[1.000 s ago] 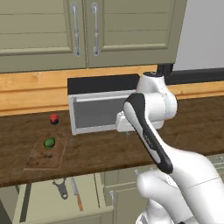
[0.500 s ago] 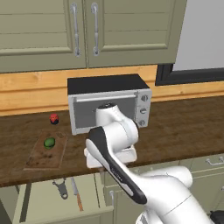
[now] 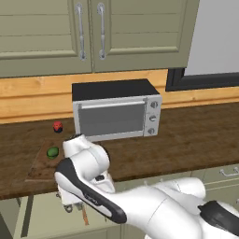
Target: Place the appropriate cutting tool for cutting the avocado skin on the cutting board.
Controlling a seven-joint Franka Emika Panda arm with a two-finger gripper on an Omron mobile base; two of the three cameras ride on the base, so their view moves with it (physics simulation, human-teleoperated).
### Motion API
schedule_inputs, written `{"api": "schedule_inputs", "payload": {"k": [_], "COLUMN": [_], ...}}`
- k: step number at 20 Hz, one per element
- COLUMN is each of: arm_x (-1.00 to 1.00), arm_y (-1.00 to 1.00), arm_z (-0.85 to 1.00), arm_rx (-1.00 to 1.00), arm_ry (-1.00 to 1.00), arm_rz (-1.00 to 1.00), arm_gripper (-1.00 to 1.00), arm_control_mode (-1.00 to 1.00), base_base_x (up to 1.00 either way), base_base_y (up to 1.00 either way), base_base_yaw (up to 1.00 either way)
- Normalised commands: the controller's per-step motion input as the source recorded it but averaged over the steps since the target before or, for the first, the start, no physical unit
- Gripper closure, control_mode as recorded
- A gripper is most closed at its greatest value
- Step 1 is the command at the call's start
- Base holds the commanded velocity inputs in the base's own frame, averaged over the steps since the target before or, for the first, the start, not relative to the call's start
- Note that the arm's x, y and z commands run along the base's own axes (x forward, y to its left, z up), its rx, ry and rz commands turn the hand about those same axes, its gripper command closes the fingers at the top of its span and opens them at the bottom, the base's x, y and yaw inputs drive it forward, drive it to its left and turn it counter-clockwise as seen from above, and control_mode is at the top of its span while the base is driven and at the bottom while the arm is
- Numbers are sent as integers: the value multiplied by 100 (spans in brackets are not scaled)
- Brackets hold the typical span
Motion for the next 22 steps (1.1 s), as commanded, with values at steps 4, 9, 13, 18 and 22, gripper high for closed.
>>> {"api": "schedule_inputs", "payload": {"k": [4, 9, 13, 18, 22], "arm_x": [17, 21, 37, 44, 32], "arm_y": [51, 11, 0, 0, 1], "arm_z": [-93, -71, -36, -59, -58], "arm_rx": [-1, 3, 7, 2, 0], "arm_ry": [3, -1, 0, 1, 5], "arm_rz": [0, 0, 0, 0, 0], "arm_gripper": [-100, -100, -100, -100, -100], "arm_control_mode": [-100, -100, -100, -100, -100], "base_base_x": [0, 0, 0, 0, 0], "base_base_y": [0, 0, 0, 0, 0], "base_base_yaw": [0, 0, 0, 0, 0]}}
